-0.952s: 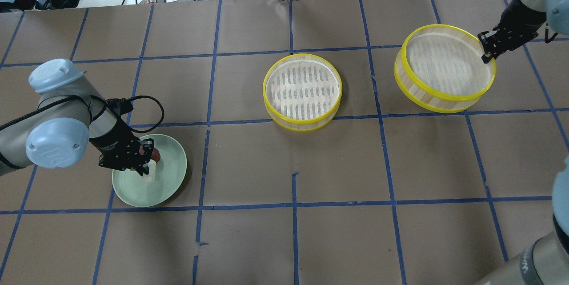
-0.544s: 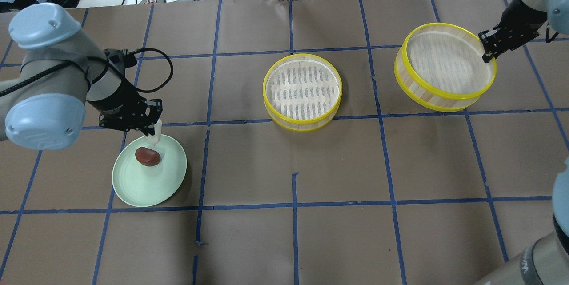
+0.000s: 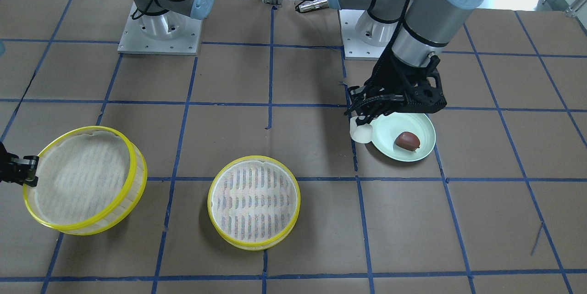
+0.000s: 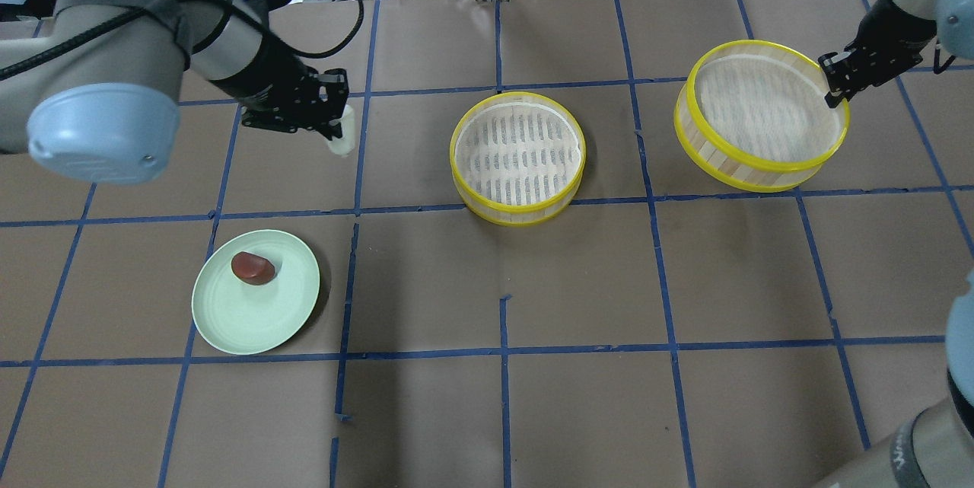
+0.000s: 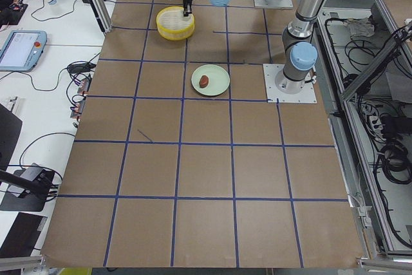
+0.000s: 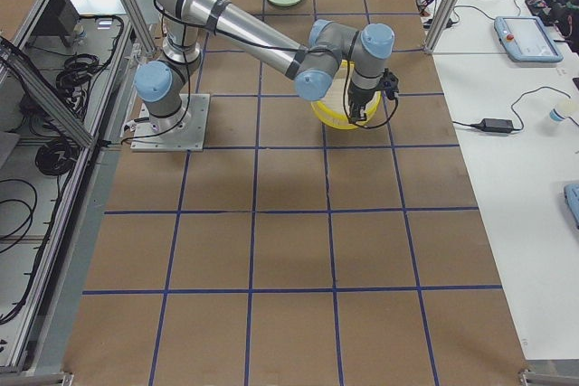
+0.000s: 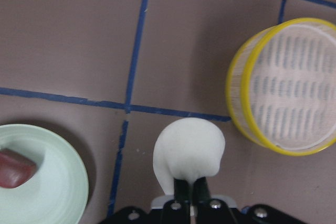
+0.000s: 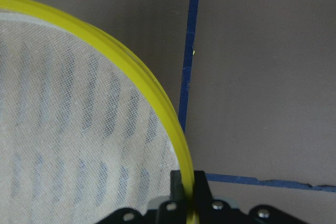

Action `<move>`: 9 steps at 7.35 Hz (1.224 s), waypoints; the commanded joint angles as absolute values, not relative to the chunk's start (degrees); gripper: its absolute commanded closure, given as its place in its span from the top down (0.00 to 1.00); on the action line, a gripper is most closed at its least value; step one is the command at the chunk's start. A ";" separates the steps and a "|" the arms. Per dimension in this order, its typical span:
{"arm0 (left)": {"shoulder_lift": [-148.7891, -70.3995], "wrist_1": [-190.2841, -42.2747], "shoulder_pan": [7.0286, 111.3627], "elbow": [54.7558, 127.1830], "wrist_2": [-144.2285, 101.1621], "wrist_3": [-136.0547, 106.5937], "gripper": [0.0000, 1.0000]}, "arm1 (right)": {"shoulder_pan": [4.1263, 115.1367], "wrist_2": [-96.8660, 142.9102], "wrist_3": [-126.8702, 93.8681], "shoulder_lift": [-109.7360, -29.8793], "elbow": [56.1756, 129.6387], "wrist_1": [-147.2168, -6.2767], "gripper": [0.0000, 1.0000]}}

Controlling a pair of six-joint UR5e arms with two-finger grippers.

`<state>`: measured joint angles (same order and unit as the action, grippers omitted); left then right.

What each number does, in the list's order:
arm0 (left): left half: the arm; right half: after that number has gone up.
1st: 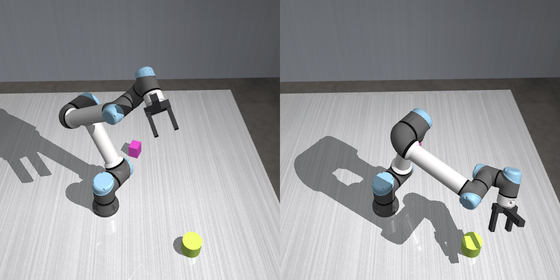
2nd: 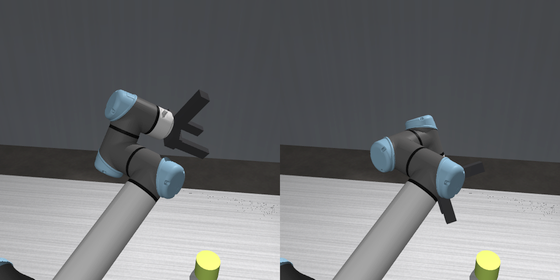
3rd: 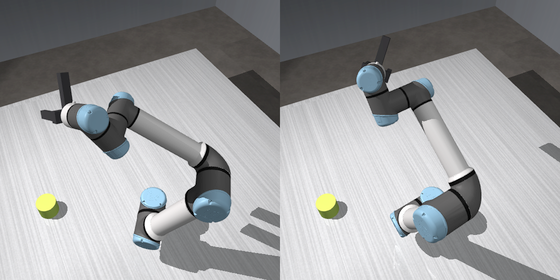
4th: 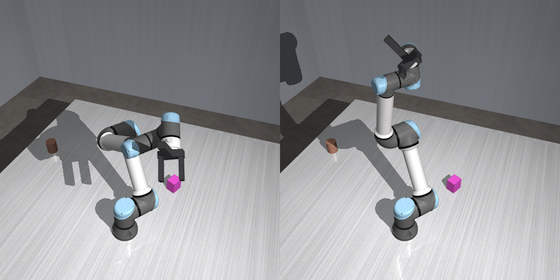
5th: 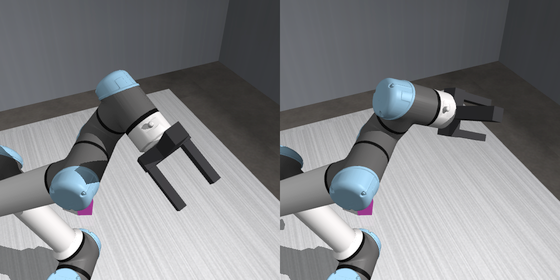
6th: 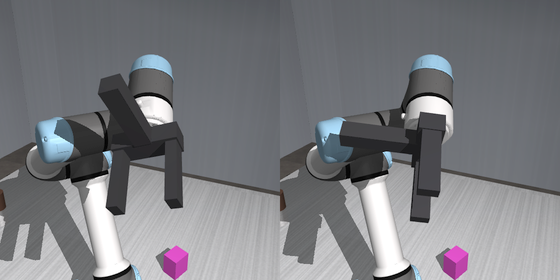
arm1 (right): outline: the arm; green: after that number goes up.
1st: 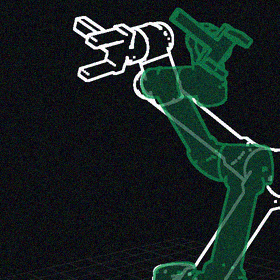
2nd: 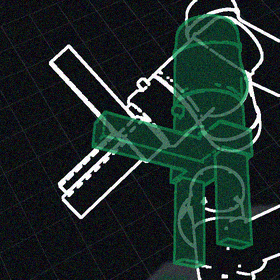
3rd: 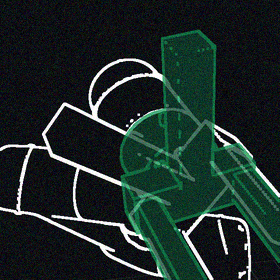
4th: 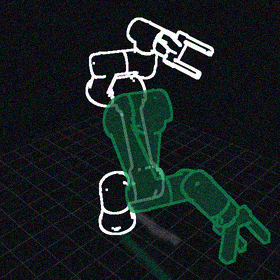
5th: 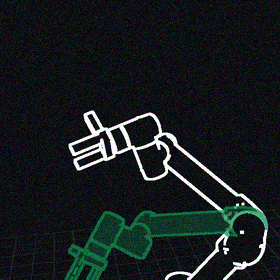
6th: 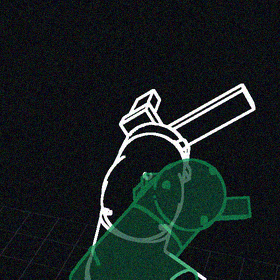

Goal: Place buns in different layers of steamer
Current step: 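Carry the white bun over the bottom tier and release it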

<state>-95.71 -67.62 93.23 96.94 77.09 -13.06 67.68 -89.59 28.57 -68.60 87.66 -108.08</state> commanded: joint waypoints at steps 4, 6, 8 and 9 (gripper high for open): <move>-112.31 -49.95 106.17 94.31 76.64 -27.24 0.07 | 67.68 -89.39 28.39 -68.55 87.89 -108.02 0.07; -115.73 -46.86 106.61 93.78 76.81 -26.98 0.08 | 67.68 -89.30 28.39 -68.55 88.15 -108.10 0.07; -117.95 -46.41 106.70 91.68 76.82 -26.98 0.32 | 67.68 -89.21 28.13 -68.64 88.24 -108.02 0.07; -117.95 -46.32 106.87 91.67 76.90 -27.59 0.99 | 67.68 -89.21 28.13 -68.64 88.24 -108.02 0.07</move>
<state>-117.49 -46.55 106.70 92.15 76.83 -27.17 67.68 -89.25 28.22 -68.63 88.20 -108.03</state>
